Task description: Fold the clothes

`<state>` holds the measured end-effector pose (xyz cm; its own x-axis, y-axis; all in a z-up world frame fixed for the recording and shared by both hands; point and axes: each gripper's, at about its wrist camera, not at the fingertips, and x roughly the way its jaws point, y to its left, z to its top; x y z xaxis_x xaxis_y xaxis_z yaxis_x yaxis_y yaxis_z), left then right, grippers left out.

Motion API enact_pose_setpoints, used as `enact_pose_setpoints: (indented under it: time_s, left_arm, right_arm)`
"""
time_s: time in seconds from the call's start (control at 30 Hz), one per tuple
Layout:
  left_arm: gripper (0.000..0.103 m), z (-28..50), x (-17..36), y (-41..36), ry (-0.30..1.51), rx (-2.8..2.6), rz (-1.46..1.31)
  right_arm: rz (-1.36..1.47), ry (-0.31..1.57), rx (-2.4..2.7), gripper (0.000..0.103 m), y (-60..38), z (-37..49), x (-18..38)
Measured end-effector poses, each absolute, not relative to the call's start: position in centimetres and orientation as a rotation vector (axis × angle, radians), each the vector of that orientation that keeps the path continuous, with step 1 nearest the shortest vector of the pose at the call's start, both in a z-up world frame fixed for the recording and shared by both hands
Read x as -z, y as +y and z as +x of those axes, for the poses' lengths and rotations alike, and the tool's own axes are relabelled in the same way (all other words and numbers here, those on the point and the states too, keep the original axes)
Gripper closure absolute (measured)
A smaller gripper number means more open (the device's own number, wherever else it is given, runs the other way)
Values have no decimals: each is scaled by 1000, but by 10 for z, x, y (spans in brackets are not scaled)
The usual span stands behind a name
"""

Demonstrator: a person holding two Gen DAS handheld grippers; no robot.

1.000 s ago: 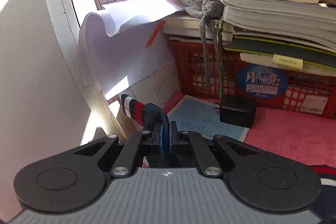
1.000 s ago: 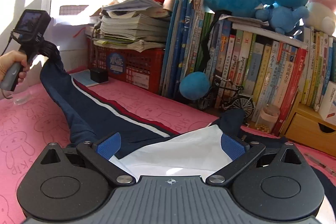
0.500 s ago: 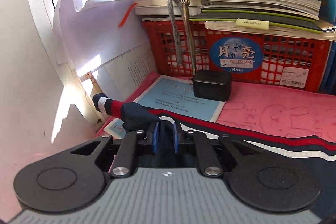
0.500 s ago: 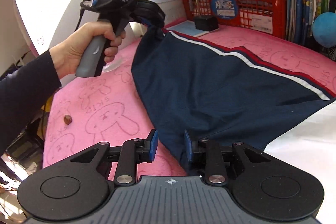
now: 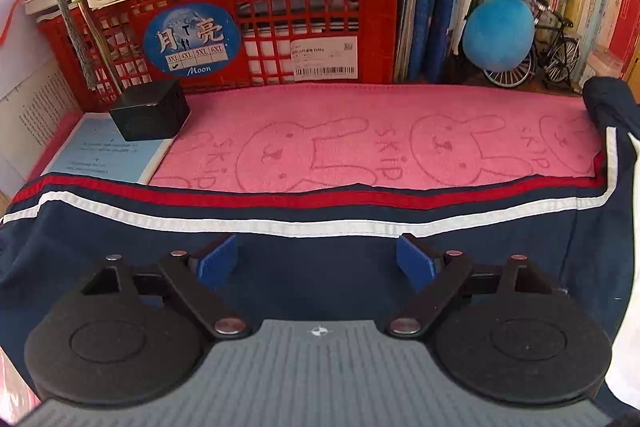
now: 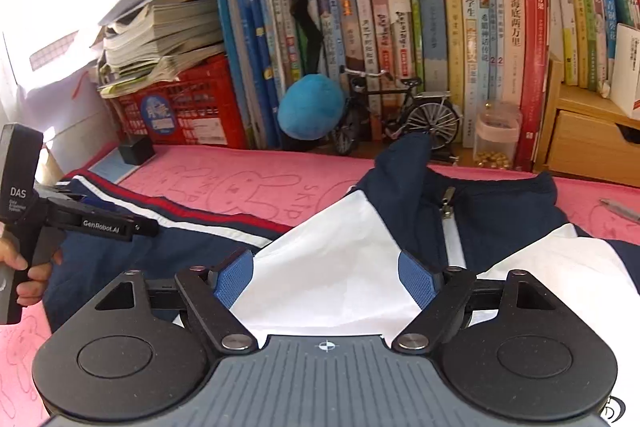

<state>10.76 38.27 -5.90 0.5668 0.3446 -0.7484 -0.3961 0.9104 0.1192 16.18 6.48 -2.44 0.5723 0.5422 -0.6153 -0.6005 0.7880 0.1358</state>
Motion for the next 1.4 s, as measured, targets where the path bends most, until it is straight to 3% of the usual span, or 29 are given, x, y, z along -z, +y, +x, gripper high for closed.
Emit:
enact_pose_setpoints:
  time_s: [0.13,0.23,0.27,0.3,0.33,0.47,0.53,0.6,0.7,0.8,0.87,1.07,1.4]
  left_arm:
    - [1,116,61,383,851,-448,-63]
    - [8,117,61,387,834,-433,-95]
    - [14,115,60,388,830,-423,-107]
    - [15,111,58,387,828,-425,-102]
    - [15,107,57,386,826,-429,-95]
    - [15,85,52,383,815,-540,14]
    - [15,74,53,390,819,-654,43]
    - [15,59,53,401,825,-760,42]
    - [14,33,52,417,836,-875,5]
    - [6,11,53,426,819,-977,-27]
    - [3,1,54,432,796,-1059,-30]
    - [0,7,61,445,761,-1077,-120]
    - [1,14,70,474,666,-964,-377]
  right_arm:
    - [-131,701,-595,6,79,181,30]
    - [-170,747,-558,0,99,194,37]
    - [-173,774,-549,4,105,199,40]
    - [-165,811,-561,16,111,203,46]
    - [-171,829,-549,54,115,205,51]
    - [-221,756,-495,75,130,205,57]
    - [-168,705,-490,77,132,212,51]
    - [-62,620,-518,77,124,217,43]
    - [-16,652,-568,76,109,219,45]
    - [-30,699,-620,72,93,214,51]
    - [-13,688,-648,59,79,205,48]
    - [-55,617,-709,46,52,171,33]
    - [-78,622,-734,44,38,150,39]
